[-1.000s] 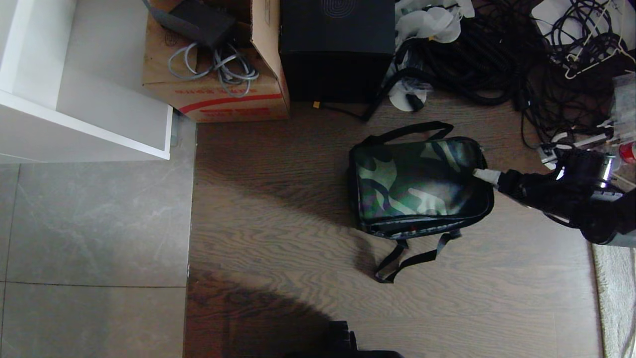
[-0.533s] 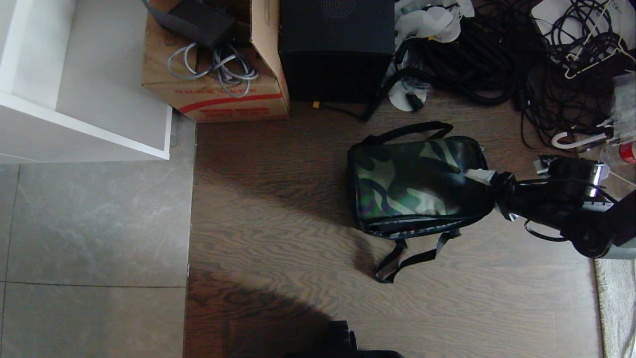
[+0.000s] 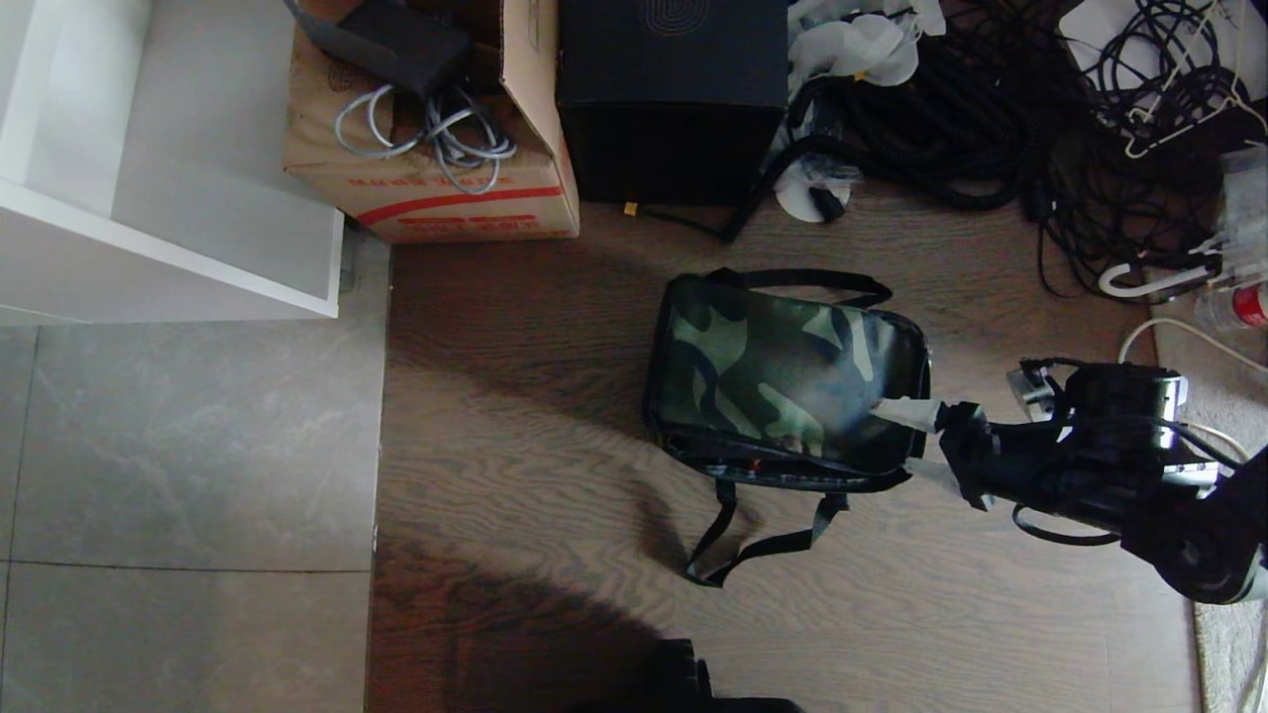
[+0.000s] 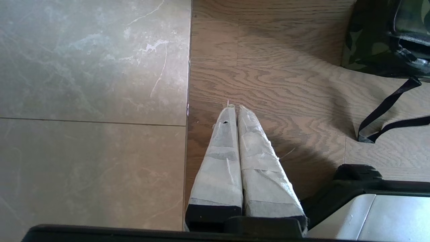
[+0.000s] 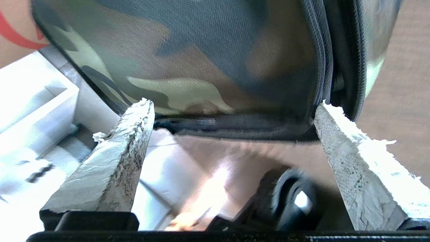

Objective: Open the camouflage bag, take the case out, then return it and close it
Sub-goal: Open the top of the storage box

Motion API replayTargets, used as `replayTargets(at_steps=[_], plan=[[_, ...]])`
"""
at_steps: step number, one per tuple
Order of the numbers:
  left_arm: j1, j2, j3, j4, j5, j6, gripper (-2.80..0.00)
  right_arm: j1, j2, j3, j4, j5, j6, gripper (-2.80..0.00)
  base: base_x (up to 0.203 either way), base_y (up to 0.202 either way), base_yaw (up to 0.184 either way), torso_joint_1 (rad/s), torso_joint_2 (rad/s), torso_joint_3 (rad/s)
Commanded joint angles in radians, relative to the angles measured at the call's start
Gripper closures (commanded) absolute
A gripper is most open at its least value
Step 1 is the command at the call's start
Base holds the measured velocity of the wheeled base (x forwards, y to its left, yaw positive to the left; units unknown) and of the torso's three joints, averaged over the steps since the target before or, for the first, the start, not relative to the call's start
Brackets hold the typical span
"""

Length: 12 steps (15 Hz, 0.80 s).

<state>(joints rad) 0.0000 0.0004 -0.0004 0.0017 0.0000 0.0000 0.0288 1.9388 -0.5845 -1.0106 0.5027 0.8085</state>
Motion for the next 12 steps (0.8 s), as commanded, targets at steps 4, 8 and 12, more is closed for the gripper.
replayTargets(at_steps=[4,8,12], plan=[[0.0,0.0,0.0,0.0,0.0,0.0,0.0,-0.074,-0.08,0.009,0.063,0.003,-0.237,-2.8,0.0,0.0,0.0,0.0,0.0,0.0],[0.0,0.0,0.0,0.0,0.0,0.0,0.0,-0.086,-0.135,0.006,0.18,0.051,-0.228,-2.8,0.0,0.0,0.0,0.0,0.0,0.0],[0.0,0.0,0.0,0.0,0.0,0.0,0.0,-0.067,-0.077,-0.022,0.179,0.053,-0.14,-2.8,0.0,0.0,0.0,0.0,0.0,0.0]])
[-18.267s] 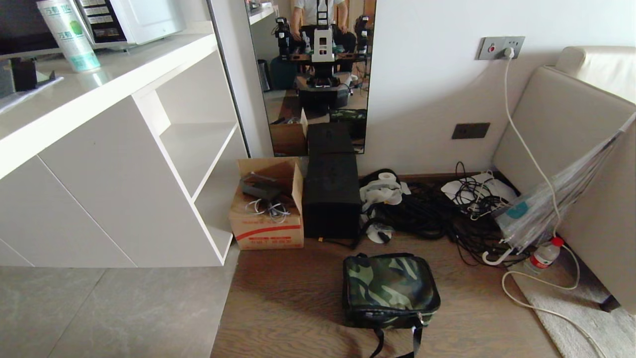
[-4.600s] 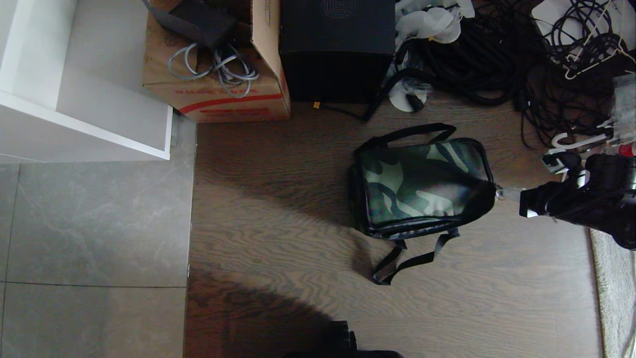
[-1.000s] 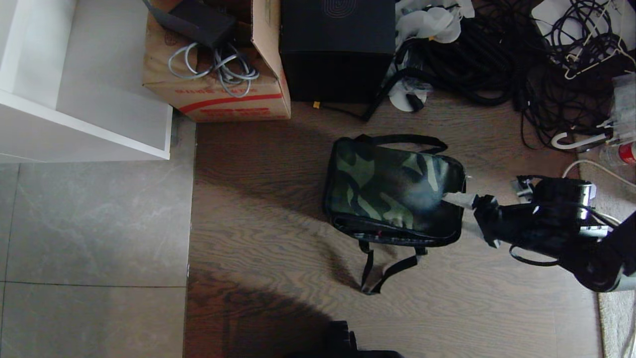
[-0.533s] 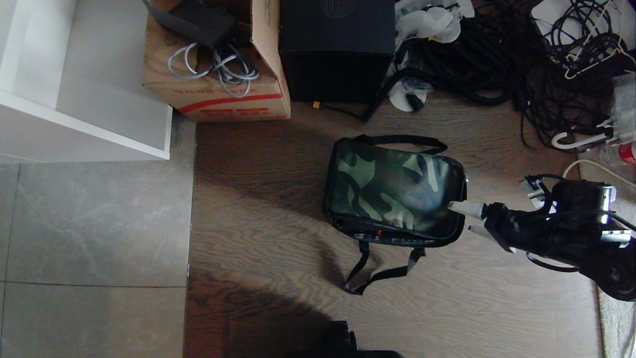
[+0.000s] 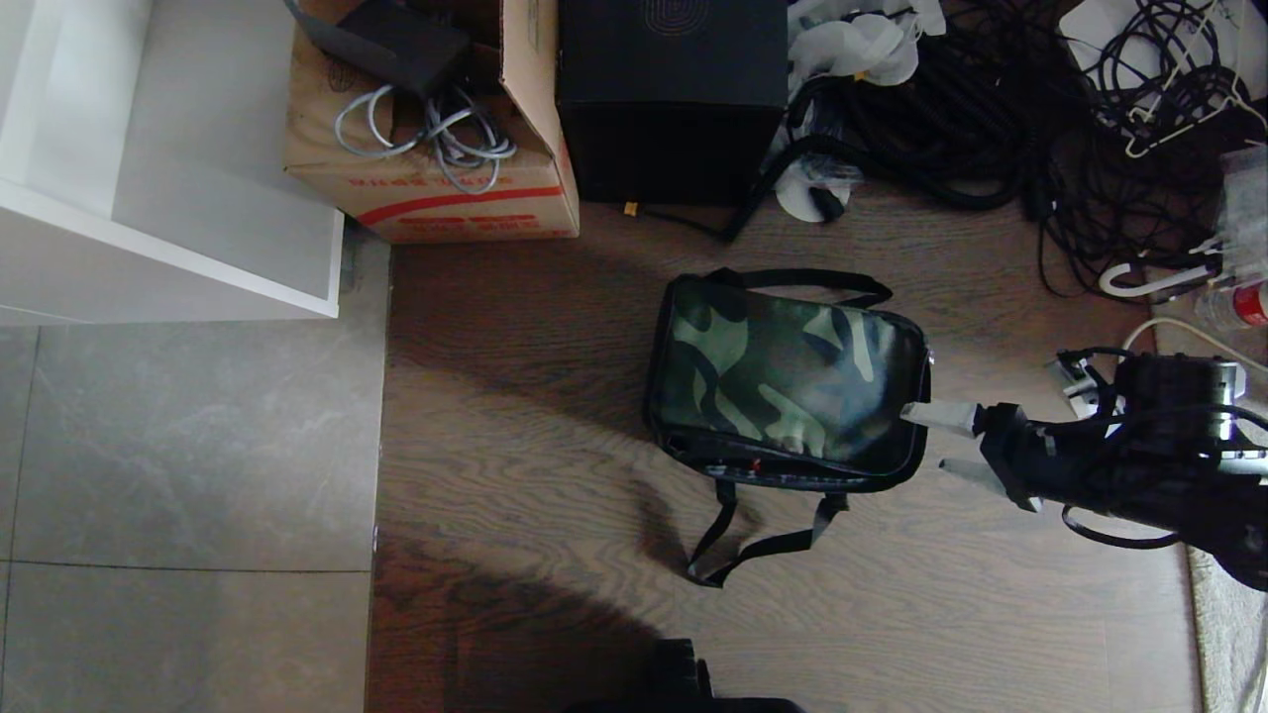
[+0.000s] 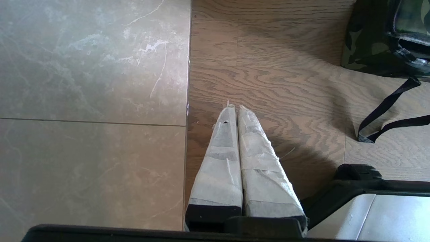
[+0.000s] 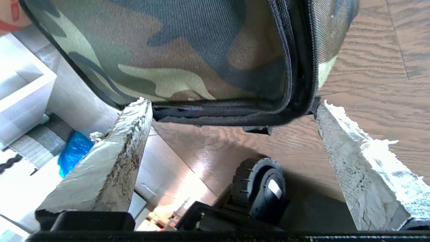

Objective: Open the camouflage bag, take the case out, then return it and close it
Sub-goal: Open the top of the storage box

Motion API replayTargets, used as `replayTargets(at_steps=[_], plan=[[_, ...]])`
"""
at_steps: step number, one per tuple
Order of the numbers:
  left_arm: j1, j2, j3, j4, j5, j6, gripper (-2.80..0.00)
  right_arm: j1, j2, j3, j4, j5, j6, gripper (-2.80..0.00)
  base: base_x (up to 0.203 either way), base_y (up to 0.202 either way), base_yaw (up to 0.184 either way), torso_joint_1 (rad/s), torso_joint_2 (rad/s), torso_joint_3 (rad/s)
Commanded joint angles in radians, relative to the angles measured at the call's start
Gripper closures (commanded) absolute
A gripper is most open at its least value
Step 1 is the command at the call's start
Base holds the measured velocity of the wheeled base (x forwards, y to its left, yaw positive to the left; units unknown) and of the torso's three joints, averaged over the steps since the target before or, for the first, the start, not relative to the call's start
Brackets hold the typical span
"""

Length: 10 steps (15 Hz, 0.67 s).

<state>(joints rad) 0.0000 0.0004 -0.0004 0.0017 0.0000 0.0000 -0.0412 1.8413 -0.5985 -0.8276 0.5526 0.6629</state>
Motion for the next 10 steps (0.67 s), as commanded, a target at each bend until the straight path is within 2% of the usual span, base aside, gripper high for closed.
replayTargets(at_steps=[1,10], plan=[[0.0,0.0,0.0,0.0,0.0,0.0,0.0,0.006,0.035,-0.018,-0.009,0.003,0.009,-2.8,0.0,0.0,0.0,0.0,0.0,0.0],[0.0,0.0,0.0,0.0,0.0,0.0,0.0,0.056,0.131,-0.06,-0.047,-0.004,0.014,-2.8,0.0,0.0,0.0,0.0,0.0,0.0]])
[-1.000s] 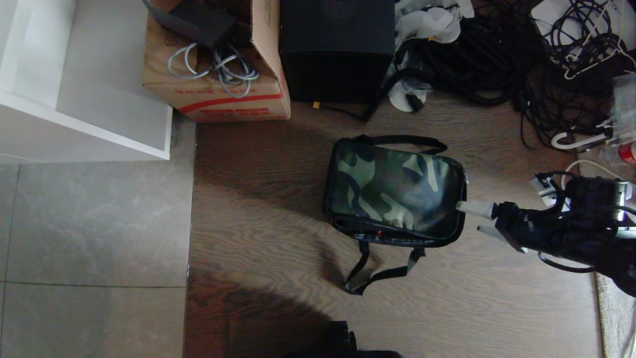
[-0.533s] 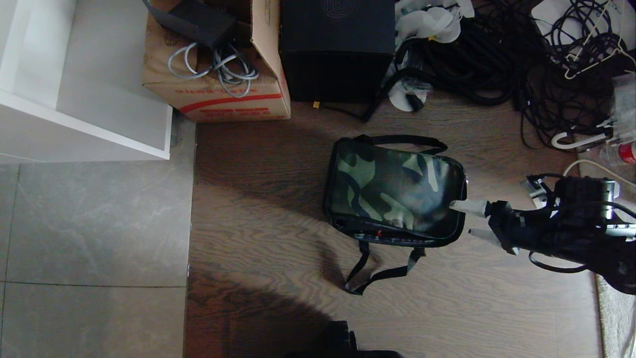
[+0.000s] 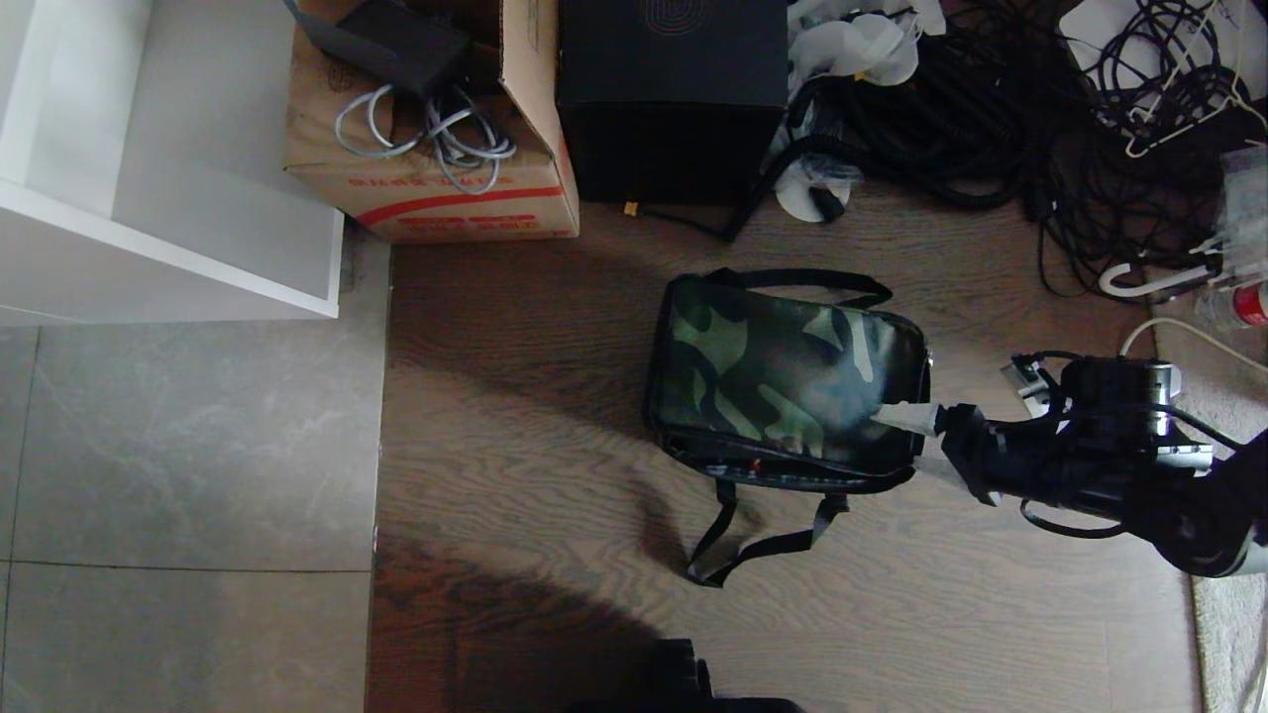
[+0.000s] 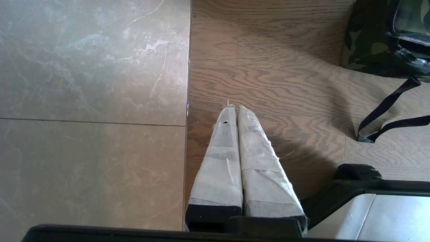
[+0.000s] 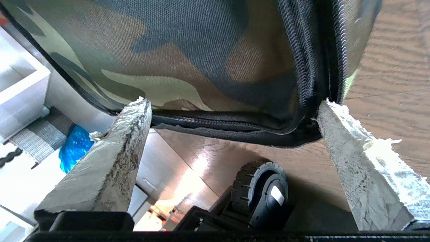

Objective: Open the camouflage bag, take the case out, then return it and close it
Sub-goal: Open the top of the storage box

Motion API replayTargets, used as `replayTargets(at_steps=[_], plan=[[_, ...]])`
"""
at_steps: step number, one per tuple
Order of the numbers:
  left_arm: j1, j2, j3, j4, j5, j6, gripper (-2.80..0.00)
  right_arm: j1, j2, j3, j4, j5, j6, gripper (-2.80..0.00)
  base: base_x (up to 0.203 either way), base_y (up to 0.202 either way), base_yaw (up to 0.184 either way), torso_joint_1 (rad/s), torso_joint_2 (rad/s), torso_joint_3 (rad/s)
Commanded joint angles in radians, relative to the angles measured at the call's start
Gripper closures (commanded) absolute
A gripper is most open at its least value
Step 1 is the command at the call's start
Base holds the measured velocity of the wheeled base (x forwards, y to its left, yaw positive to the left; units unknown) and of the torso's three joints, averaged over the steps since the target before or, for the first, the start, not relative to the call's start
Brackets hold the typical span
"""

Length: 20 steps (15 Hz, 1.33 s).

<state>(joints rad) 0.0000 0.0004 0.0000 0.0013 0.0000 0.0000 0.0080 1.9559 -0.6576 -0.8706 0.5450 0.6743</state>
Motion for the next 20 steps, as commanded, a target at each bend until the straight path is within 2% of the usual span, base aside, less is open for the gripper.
replayTargets(at_steps=[1,5,9,14,18,19,20], plan=[[0.0,0.0,0.0,0.0,0.0,0.0,0.0,0.009,0.024,-0.008,-0.018,0.001,0.002,-2.8,0.0,0.0,0.0,0.0,0.0,0.0],[0.0,0.0,0.0,0.0,0.0,0.0,0.0,0.023,0.071,-0.033,-0.068,-0.018,-0.001,-2.8,0.0,0.0,0.0,0.0,0.0,0.0],[0.0,0.0,0.0,0.0,0.0,0.0,0.0,0.075,0.13,-0.062,-0.116,-0.123,-0.007,-2.8,0.0,0.0,0.0,0.0,0.0,0.0],[0.0,0.0,0.0,0.0,0.0,0.0,0.0,0.074,0.101,-0.045,-0.088,-0.128,-0.084,-2.8,0.0,0.0,0.0,0.0,0.0,0.0],[0.0,0.0,0.0,-0.001,0.0,0.0,0.0,0.086,0.127,-0.065,-0.097,-0.181,-0.056,-2.8,0.0,0.0,0.0,0.0,0.0,0.0],[0.0,0.0,-0.001,0.0,0.0,0.0,0.0,0.087,0.129,-0.065,-0.097,-0.181,-0.06,-0.59,0.0,0.0,0.0,0.0,0.0,0.0],[0.0,0.0,0.0,0.0,0.0,0.0,0.0,0.088,0.13,-0.065,-0.1,-0.183,-0.065,0.0,0.0,0.0,0.0,0.0,0.0,0.0]])
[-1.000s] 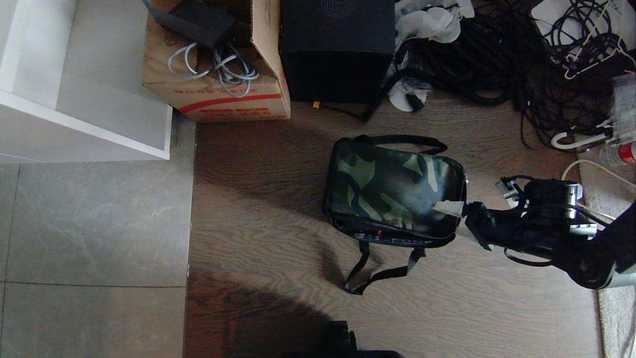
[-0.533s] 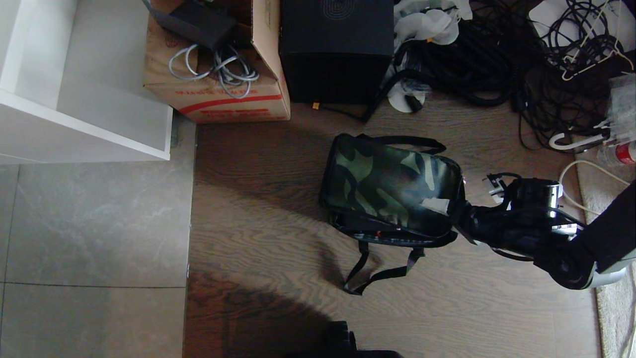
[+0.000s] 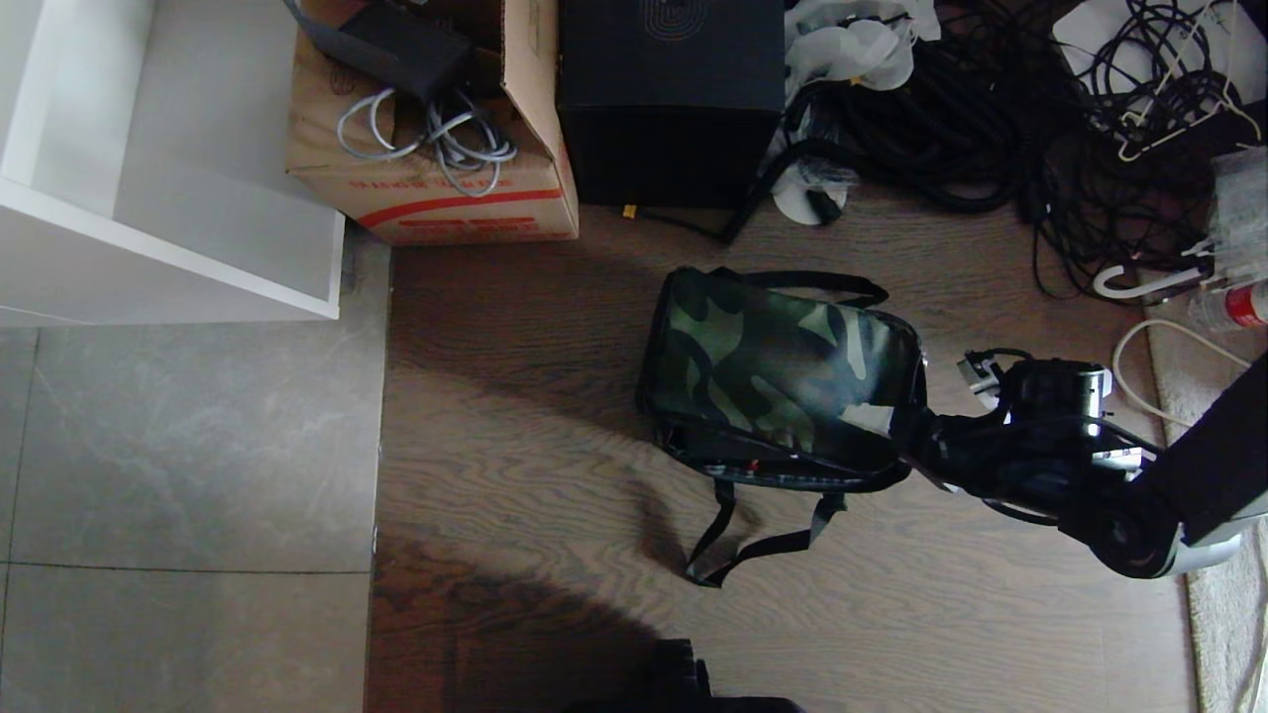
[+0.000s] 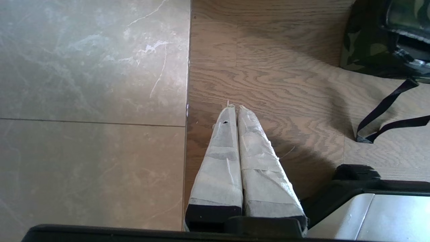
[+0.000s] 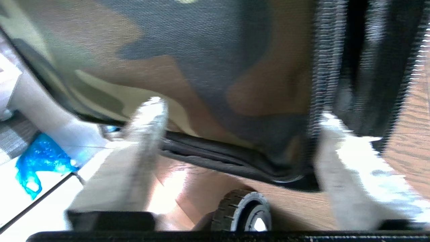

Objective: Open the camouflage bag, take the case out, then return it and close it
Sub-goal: Open the top of the storage box

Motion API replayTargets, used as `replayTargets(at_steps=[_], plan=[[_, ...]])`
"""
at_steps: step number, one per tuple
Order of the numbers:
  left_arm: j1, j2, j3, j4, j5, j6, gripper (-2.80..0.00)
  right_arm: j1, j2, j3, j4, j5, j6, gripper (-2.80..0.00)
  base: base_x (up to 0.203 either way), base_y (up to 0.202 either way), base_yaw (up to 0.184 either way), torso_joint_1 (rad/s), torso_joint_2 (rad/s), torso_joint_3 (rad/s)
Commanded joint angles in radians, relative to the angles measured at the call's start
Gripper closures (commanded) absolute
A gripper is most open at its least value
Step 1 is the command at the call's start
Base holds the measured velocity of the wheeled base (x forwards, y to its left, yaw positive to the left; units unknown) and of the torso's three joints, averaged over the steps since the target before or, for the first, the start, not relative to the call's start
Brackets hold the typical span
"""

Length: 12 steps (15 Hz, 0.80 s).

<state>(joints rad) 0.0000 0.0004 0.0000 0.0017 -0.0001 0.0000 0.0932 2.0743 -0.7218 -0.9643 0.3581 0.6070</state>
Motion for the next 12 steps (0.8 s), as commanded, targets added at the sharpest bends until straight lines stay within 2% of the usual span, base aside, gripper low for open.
replayTargets(at_steps=[1,12], plan=[[0.0,0.0,0.0,0.0,0.0,0.0,0.0,0.003,0.008,0.001,-0.006,0.005,0.002,0.0,0.0,0.0,0.0,0.0,0.0,0.0],[0.0,0.0,0.0,-0.002,0.0,0.0,0.0,0.002,-0.109,-0.012,-0.005,0.008,0.006,0.0,0.0,0.0,0.0,0.0,0.0,0.0]])
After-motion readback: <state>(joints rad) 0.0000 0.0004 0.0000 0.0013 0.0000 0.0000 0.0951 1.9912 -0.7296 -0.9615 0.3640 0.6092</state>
